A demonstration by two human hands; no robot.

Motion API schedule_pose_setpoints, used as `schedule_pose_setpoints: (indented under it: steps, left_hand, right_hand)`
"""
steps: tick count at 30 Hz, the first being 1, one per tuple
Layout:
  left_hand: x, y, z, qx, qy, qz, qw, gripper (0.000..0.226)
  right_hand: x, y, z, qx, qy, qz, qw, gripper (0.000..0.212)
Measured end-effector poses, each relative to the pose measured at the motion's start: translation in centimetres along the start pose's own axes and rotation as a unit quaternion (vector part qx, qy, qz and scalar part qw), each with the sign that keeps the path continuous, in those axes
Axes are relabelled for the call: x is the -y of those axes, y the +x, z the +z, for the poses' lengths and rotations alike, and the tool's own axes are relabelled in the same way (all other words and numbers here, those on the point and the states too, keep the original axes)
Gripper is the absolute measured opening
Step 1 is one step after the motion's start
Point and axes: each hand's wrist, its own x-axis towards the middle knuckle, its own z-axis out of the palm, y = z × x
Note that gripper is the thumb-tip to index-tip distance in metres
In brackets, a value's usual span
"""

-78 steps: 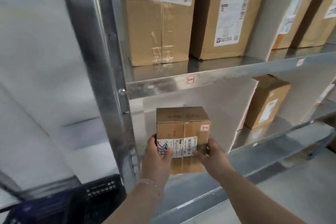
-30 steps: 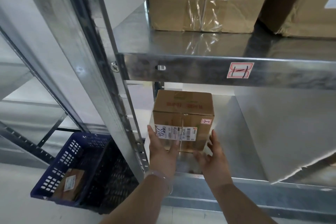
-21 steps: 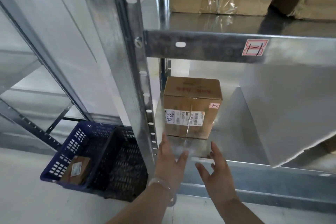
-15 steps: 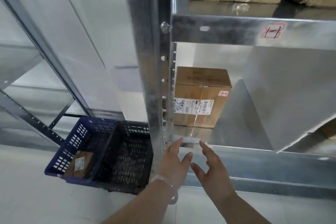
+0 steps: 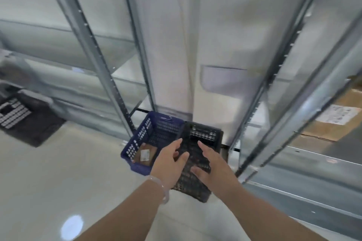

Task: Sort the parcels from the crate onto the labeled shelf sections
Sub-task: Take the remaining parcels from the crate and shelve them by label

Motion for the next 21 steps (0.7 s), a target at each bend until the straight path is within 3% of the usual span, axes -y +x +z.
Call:
schedule_pose_setpoints:
  steps: [7,16,21]
  left_hand:
    - [6.5,0.7,-10.3,-0.060,-0.046,-0.085,0.993,0.041]
    - [11.8,10.3,-12.3,-0.056,0.020,-0.125,0.990,0.044]
    - [13.3,18.4,-13.9,-0.064,0.038,-0.147,0.986,0.030]
  right_hand:
    - [5.9,5.4,9.1,0.067,0.032,-0.002,0.997,0.081]
    - [4.3,15.5,14.0,0.110,0.079,0.069,0.988,0.079]
    - [1.7,23.7,14.8,0.142,0.074,0.124,0.979,0.077]
